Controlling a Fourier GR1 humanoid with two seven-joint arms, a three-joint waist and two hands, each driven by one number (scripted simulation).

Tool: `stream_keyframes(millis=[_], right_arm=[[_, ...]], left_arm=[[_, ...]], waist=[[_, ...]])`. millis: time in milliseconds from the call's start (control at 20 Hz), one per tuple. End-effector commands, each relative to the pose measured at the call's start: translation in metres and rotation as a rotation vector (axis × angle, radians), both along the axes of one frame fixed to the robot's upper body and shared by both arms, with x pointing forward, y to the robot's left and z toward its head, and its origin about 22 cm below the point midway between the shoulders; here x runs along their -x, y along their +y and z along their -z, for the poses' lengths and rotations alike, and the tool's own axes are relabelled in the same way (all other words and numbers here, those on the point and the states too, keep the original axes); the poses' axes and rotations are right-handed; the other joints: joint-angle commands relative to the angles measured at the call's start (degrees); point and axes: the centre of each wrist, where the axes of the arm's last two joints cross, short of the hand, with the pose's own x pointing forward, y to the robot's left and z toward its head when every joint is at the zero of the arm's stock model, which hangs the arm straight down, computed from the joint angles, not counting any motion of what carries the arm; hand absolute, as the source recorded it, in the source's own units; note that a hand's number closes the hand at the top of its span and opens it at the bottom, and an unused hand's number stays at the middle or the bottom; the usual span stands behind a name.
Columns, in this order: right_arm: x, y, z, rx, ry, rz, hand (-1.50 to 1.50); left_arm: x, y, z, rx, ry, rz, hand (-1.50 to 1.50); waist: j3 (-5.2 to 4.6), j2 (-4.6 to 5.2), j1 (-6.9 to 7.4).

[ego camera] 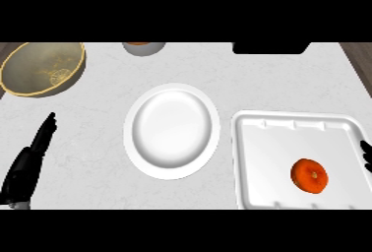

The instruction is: Pick the squash from the tray and place it in the plate

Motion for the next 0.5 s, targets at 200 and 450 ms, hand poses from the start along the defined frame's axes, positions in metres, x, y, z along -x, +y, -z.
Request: stream_keyframes(millis=[200,450], right_arm=[[0.007,-0.004,0.030,-0.014,0.052,-0.081,-1.50],[-0.041,0.006,0.029,-0.033,0.083,-0.124,-1.50]], left_arm=[[0.011,-0.003,0.008,0.002,-0.013,-0.012,0.00],[-0.003,-0.005,0.001,0.009,0.013,0.003,0.00]], waist=[[0.00,-0.13,-0.51],[-0.01,-0.04,-0.24]])
